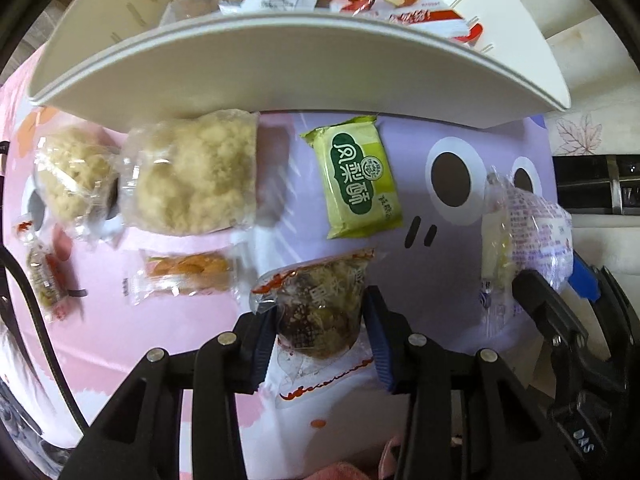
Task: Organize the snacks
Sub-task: 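Carry the nut-cluster bag and bread bag over the white tray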
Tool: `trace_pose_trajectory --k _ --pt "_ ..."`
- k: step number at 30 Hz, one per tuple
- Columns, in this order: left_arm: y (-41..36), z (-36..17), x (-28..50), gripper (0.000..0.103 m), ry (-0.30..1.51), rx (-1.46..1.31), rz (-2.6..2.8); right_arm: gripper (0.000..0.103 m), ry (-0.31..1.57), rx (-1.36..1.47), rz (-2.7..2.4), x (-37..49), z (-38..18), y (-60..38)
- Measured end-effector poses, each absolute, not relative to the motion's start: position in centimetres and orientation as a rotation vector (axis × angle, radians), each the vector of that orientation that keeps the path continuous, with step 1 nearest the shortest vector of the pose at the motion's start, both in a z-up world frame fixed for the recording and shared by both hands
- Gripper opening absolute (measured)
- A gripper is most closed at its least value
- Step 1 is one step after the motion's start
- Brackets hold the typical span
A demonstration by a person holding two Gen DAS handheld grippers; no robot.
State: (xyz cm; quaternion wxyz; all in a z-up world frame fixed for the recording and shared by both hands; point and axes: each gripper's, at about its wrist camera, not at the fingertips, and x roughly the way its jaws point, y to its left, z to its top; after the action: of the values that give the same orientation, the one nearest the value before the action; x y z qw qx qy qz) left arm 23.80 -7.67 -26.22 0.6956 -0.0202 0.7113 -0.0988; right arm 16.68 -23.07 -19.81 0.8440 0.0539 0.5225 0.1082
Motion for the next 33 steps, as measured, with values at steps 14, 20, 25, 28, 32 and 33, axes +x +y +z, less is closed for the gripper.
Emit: trace_pose_trajectory --k 14,20,25,28,32,33 --pt "-5.2 -17.1 25.4 0.04 1.555 0.004 -0.179 0.055 0.937 0.043 0.367 19.0 -12.9 -21.0" --pt "-2.8 -12.7 27.6 0.04 1.461 -0.013 -0.16 0.055 0.847 0.0 0.403 20.5 -10.4 -20.7" --pt "-1.8 -10.2 29.5 0.041 1.379 -0.022 -0.124 0.055 0.766 -0.01 0.386 22.1 -8.6 -21.3" --pt "-1.6 -9.1 30.9 0.041 1.326 -0.013 -0.103 0.055 0.714 -0.005 0.367 22.9 -7.6 -21.9" --pt "-1.2 -8.8 32.6 0.041 1.275 -0.053 -0.091 0.055 0.684 0.001 0.346 24.0 -7.4 -22.6" --pt "-1.2 -8.7 32.8 0.041 1.266 -0.061 -0.088 0.055 0.695 -0.004 0.337 24.3 -7.6 -22.7"
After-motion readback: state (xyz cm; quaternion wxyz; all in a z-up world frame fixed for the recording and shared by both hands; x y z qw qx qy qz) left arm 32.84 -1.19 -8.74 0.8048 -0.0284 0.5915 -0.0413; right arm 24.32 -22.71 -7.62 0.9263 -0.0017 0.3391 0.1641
